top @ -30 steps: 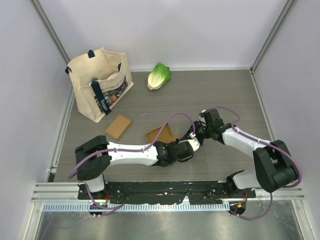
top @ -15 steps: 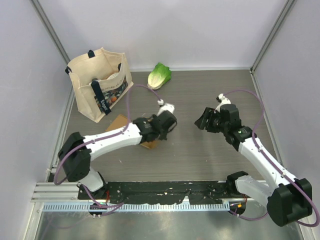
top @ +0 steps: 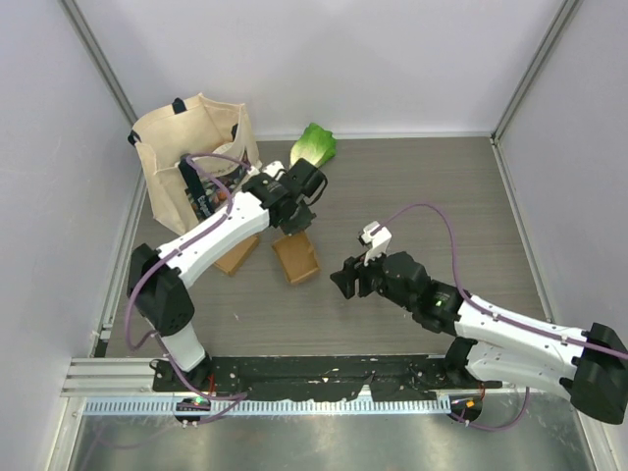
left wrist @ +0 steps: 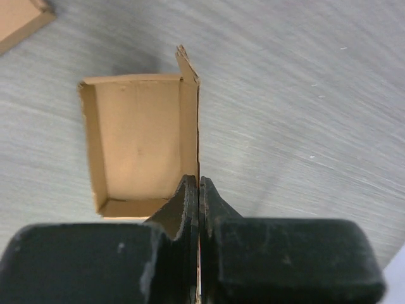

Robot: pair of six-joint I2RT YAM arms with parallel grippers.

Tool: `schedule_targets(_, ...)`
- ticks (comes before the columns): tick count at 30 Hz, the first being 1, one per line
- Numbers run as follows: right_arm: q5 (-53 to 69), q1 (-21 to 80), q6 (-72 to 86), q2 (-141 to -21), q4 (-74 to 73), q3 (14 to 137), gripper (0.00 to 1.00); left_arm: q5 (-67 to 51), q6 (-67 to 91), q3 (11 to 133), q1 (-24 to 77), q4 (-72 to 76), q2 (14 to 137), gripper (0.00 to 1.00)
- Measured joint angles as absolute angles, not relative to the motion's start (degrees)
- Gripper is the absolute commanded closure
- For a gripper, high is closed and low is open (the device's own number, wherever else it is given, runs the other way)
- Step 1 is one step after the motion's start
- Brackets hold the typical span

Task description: Fold the paper box

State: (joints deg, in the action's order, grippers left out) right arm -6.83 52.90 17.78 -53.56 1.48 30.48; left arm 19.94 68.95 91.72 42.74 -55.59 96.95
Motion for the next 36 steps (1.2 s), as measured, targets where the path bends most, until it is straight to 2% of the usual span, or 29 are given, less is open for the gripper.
schedule_targets(6, -14.3, 58.3, 14.2, -59.1, 12.0, 29.3, 0.39, 17.8, 77.0, 92.1, 42.7, -63.7, 102.0, 1.00)
schedule_targets(8, -15.2, 59.0, 13.7, -61.7, 14.7, 29.3, 0.43, 17.3, 78.7, 92.1, 42.7, -65.0, 102.8, 1.00)
schedule_targets(14, -16.0, 60.1, 13.2, -70.4, 19.6, 29.4, 0.44, 17.1, 81.2, 93.7, 42.8, -68.5, 103.8, 1.00)
schedule_targets(29, -16.2, 64.4, 13.2, -71.2, 23.2, 29.5, 0.43, 18.0, 82.7, 94.4, 42.8, -71.0, 104.3, 1.00)
schedule_targets(32, -18.0, 64.5, 13.2, -71.7, 23.2, 29.8, 0.48, 18.0, 82.5, 94.4, 42.8, -71.0, 104.3, 1.00)
schedule_targets(33, -19.2, 64.5, 13.3, -72.3, 23.0, 30.3, 0.53, 18.0, 82.5, 94.4, 42.8, -71.0, 104.3, 1.00)
schedule_targets(36, -23.9, 64.5, 13.2, -76.1, 23.3, 33.2, 0.61, 17.9, 82.5, 94.3, 42.8, -70.9, 104.3, 0.97)
